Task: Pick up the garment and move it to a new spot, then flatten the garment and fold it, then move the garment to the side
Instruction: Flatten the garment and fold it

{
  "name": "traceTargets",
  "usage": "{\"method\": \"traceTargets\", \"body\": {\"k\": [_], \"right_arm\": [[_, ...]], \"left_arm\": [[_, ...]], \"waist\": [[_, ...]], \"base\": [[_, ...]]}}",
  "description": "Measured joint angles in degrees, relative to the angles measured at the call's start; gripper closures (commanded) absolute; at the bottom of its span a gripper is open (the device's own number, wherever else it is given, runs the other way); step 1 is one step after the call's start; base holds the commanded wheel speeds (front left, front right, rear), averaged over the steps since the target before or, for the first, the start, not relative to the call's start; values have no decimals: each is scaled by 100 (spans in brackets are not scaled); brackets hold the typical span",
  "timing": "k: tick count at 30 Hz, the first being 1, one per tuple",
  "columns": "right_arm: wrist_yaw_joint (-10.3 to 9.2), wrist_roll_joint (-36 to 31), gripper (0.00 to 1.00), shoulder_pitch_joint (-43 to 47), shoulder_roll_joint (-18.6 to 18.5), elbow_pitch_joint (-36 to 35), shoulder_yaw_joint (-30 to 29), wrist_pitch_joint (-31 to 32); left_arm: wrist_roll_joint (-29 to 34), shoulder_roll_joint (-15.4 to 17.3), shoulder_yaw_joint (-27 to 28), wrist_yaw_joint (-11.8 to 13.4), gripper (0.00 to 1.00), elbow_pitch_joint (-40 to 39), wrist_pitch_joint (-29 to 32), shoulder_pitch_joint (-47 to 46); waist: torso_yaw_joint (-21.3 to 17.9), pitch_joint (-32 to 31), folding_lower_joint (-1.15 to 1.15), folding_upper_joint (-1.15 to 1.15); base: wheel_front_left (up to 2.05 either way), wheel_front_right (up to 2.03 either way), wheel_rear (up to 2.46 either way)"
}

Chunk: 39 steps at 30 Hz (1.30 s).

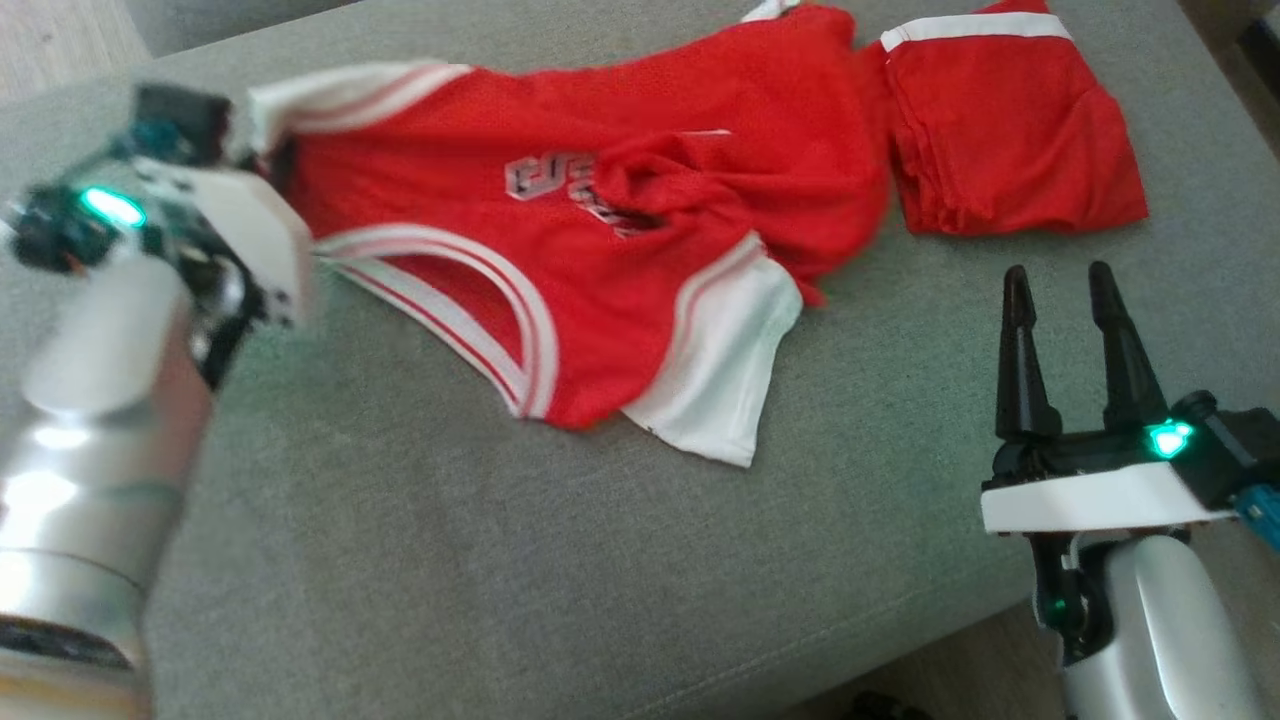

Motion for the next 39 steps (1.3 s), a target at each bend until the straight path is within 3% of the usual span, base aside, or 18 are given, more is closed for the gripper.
{"method": "traceTargets", "body": {"k": [8, 9, 10, 14, 23, 30, 35, 39], "right_arm": [[-1, 35, 0, -55, 0, 92, 175, 0], [0, 35, 0, -65, 0, 94, 183, 0], [0, 35, 0, -81, 0, 96, 198, 0], [0, 35, 0, -165, 0, 116, 220, 0], [0, -68, 0, -155, 0, 222, 89, 0], [0, -281, 0, -113, -1, 302, -119, 0], [0, -445, 0, 62, -2, 315, -152, 1], [-1, -443, 0, 234, -1, 410, -229, 25]], "left_arm": [[352, 590, -368, 4, 98, 7, -279, -911], [442, 648, -382, 68, 4, 19, -420, -1049], [521, 682, -385, 180, 0, 46, -575, -1176], [581, 624, -303, 520, 0, 170, -1221, -1474], [142, -108, -212, 500, 0, 561, -2078, -801], [-252, -689, -24, 527, 0, 405, -2506, 135], [-416, -922, 188, 816, 0, -352, -2582, 1250], [-246, -1000, 604, 1290, 0, -1969, -2583, 2690]], "waist": [[-3, 75, 0, 0], [-8, 93, 0, 0], [-12, 110, 0, 0], [12, 145, 0, 0], [418, -25, 0, 0], [936, -364, -1, 0], [1279, -680, -2, 0], [1610, -932, -2, 0]], "base": [[0, 0, 0], [0, 0, 0], [0, 0, 0], [0, 0, 0], [0, 0, 0], [0, 0, 0], [0, 0, 0], [0, 0, 0]]}}
